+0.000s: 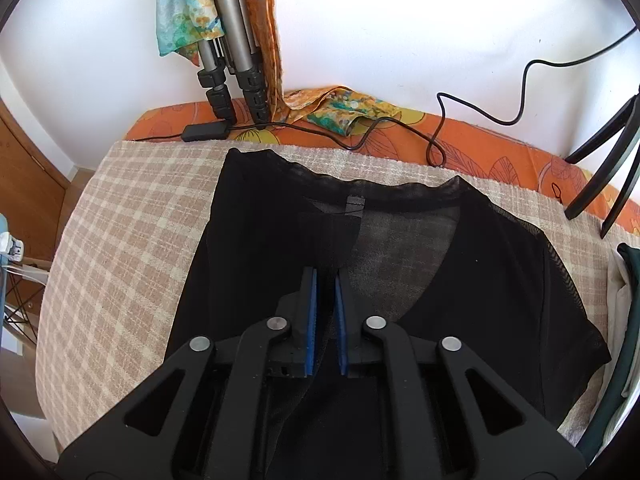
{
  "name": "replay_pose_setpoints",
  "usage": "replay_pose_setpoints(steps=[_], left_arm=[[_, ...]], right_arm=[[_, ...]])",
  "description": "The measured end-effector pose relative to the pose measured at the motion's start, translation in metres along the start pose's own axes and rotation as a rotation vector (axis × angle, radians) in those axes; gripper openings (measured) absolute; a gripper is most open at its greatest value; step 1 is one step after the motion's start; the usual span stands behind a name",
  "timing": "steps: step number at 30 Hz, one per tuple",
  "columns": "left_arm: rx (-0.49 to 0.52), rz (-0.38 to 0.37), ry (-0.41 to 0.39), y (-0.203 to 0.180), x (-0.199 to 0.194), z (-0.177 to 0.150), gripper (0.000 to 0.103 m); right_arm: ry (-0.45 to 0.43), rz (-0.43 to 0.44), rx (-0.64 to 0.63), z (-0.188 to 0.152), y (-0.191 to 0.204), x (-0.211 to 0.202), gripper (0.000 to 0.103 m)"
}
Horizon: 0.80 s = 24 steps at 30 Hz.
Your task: Fold small clothes
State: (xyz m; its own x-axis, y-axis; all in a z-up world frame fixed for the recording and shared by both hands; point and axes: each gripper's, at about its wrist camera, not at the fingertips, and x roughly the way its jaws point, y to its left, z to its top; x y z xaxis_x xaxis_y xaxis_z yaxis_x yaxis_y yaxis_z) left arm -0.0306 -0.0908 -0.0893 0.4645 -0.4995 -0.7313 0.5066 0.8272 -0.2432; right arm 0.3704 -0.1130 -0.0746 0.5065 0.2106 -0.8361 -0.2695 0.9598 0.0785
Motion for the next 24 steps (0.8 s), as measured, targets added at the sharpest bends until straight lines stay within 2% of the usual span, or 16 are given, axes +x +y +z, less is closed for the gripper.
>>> replay_pose_setpoints(steps=[1, 2, 4, 5, 8, 10, 13, 18, 21, 22, 23, 24], left_arm=[[0.003, 0.005, -0.010, 0.000, -0.006, -0.002, 0.014], [0.004, 0.014, -0.021, 0.001, -0.013, -0.004, 0.024], [-0.012, 0.046, -0.061, 0.009, -0.030, -0.009, 0.036], [-0.027, 0.071, -0.079, 0.015, -0.039, -0.012, 0.038], [-0.106, 0.126, -0.070, 0.042, -0.048, -0.018, 0.038], [-0.192, 0.132, -0.056, 0.062, -0.047, -0.022, 0.038], [-0.276, 0.108, -0.029, 0.077, -0.036, -0.024, 0.038], [-0.333, 0.029, 0.011, 0.080, -0.017, -0.025, 0.037], [-0.349, 0.004, -0.002, 0.079, -0.015, -0.023, 0.030], [-0.362, -0.004, -0.003, 0.080, -0.014, -0.023, 0.011], [-0.375, -0.013, 0.000, 0.082, -0.013, -0.023, 0.004], [-0.383, -0.012, -0.006, 0.083, -0.014, -0.023, 0.004]], right_arm=[[-0.021, 0.001, 0.006, -0.002, -0.004, -0.009, 0.048], [-0.047, 0.007, 0.011, -0.003, -0.008, -0.020, 0.052], [-0.075, 0.051, 0.022, -0.005, -0.018, -0.044, 0.052], [-0.088, 0.065, 0.032, -0.008, -0.023, -0.057, 0.052], [-0.130, 0.124, 0.074, -0.023, -0.039, -0.098, 0.052], [-0.159, 0.155, 0.093, -0.038, -0.048, -0.127, 0.053], [-0.196, 0.194, 0.115, -0.069, -0.055, -0.167, 0.053], [-0.269, 0.159, 0.096, -0.138, -0.058, -0.222, 0.057], [-0.285, 0.152, 0.114, -0.174, -0.064, -0.235, 0.058], [-0.286, 0.158, 0.131, -0.184, -0.068, -0.237, 0.058], [-0.289, 0.161, 0.151, -0.193, -0.073, -0.239, 0.058], [-0.291, 0.163, 0.170, -0.200, -0.079, -0.240, 0.058]])
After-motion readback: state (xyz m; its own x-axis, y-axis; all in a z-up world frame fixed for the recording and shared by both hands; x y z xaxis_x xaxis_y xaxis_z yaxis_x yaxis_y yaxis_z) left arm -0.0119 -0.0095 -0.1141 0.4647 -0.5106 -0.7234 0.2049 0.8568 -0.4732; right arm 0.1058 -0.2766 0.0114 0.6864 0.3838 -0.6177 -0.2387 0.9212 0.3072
